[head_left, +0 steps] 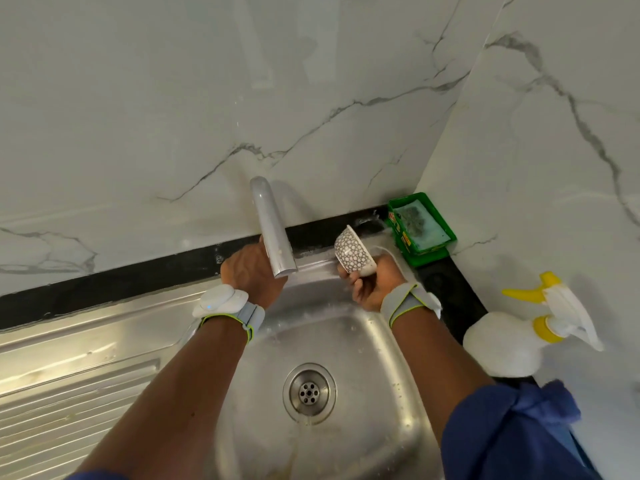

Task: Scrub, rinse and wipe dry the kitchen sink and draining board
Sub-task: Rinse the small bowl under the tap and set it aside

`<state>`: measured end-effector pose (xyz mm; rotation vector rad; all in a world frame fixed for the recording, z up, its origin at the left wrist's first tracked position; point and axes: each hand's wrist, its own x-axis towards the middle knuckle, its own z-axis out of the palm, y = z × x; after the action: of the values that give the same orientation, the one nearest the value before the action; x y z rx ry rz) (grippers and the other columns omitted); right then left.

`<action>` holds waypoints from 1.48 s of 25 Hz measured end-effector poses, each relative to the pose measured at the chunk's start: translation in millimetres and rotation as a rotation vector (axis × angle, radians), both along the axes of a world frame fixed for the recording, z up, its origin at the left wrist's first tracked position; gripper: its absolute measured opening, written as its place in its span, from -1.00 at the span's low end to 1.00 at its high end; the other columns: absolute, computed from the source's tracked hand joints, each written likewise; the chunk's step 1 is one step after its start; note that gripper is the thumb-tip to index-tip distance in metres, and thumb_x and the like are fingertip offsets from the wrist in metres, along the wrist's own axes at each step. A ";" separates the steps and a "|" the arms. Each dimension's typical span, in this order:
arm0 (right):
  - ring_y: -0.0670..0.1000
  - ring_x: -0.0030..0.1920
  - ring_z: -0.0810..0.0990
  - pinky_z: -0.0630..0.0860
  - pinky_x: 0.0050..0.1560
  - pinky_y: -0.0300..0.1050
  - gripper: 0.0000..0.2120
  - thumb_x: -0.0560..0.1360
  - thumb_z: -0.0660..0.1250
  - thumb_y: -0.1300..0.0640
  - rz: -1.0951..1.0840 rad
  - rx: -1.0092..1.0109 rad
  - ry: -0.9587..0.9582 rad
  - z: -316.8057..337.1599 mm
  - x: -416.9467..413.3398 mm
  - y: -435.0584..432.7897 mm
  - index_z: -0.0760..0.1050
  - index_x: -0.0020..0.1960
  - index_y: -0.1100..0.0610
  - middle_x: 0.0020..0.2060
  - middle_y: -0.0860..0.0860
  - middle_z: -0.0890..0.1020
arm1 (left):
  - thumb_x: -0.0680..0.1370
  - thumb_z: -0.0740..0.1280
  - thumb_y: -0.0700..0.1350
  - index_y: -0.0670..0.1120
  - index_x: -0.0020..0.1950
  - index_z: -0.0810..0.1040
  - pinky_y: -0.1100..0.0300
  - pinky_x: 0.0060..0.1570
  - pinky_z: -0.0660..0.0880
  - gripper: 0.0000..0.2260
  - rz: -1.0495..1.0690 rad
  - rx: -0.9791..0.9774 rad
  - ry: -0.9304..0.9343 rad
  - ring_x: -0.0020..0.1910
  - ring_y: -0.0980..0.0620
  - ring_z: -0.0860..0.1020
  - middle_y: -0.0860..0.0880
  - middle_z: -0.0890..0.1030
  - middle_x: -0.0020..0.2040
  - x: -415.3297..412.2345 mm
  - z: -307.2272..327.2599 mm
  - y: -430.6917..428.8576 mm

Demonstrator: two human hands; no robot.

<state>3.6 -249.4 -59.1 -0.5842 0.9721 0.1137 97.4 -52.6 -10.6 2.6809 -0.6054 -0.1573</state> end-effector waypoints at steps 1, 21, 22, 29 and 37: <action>-0.11 -0.58 0.49 0.36 -0.63 -0.36 -0.66 0.53 0.05 0.08 -0.060 0.057 -0.030 -4.6 -9.7 4.2 0.55 0.01 0.21 -0.31 0.09 0.63 | 0.65 0.31 0.01 -0.14 0.27 0.55 -0.08 0.15 0.51 -0.72 0.006 0.004 0.002 0.14 -0.29 0.61 -0.18 0.66 0.09 0.1 -1.1 -0.2; 0.09 -0.51 0.57 0.49 -0.52 -0.16 -0.43 0.59 0.03 -0.39 0.005 -0.587 0.131 34.3 -55.0 140.0 0.42 0.23 0.07 -0.02 0.25 0.64 | 0.64 0.24 0.09 -0.04 -0.03 0.60 0.07 -0.06 0.45 -0.75 0.132 -0.140 0.207 0.04 -0.26 0.62 -0.13 0.68 0.00 10.4 -8.0 7.2; 0.09 -0.50 0.58 0.49 -0.52 -0.16 -0.42 0.58 0.02 -0.39 0.008 -0.618 0.135 34.3 -53.8 141.7 0.42 0.23 0.08 -0.01 0.25 0.64 | 0.62 0.23 0.10 -0.03 -0.07 0.60 0.06 -0.07 0.49 -0.73 0.178 -0.226 0.322 -0.01 -0.24 0.63 -0.12 0.69 -0.05 14.6 -15.3 12.6; 0.14 -0.49 0.61 0.52 -0.44 -0.11 -0.41 0.58 0.00 -0.39 0.070 -0.744 0.174 29.5 -50.1 151.2 0.43 0.17 0.11 -0.08 0.19 0.64 | 0.69 0.22 0.05 -0.03 -0.17 0.49 0.26 -0.41 0.32 -0.72 0.388 -0.584 0.833 -0.47 0.01 0.38 -0.09 0.56 -0.26 19.2 -23.8 18.9; 0.12 -0.53 0.60 0.55 -0.44 -0.10 -0.35 0.58 0.00 -0.39 0.092 -0.745 0.179 18.3 -50.4 151.2 0.47 0.21 0.15 -0.10 0.22 0.65 | 0.71 0.17 0.15 -0.05 -0.08 0.48 0.20 -0.33 0.35 -0.67 0.419 -0.589 0.939 -0.39 0.03 0.36 -0.05 0.54 -0.23 17.0 -26.6 19.9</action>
<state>-46.8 -98.2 -40.8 -1.3196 1.1582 -0.1264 114.3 -32.8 -37.3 1.8051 0.1902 -0.8857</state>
